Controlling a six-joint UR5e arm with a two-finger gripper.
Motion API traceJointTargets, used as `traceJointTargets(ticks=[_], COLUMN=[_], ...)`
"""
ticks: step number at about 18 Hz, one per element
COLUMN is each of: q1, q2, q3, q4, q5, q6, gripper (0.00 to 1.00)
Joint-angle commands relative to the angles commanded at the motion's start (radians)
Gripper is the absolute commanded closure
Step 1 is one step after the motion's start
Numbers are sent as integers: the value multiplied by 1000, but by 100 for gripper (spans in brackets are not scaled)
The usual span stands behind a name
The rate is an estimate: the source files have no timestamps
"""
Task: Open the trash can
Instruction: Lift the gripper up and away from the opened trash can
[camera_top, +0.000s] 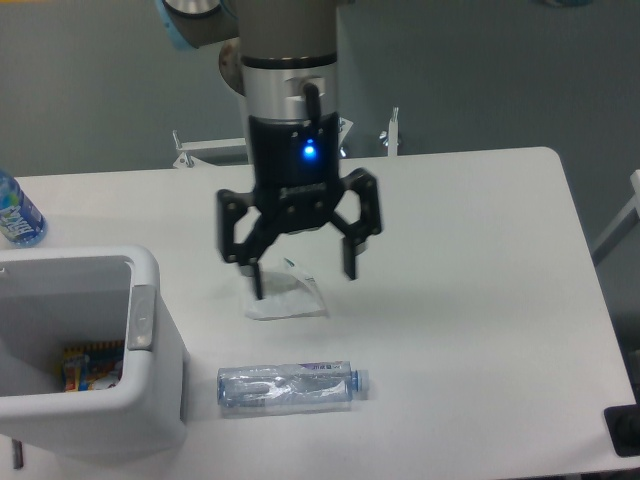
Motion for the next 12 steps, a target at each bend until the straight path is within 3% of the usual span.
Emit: traceJointTargets(ticks=[3, 7, 12], q1=[54, 101, 150], q2=[23, 44, 97], q3=[-6, -21, -93], q4=[-93, -176, -187], q5=[20, 22, 22], q6=[111, 311, 556], gripper=[0, 0, 0])
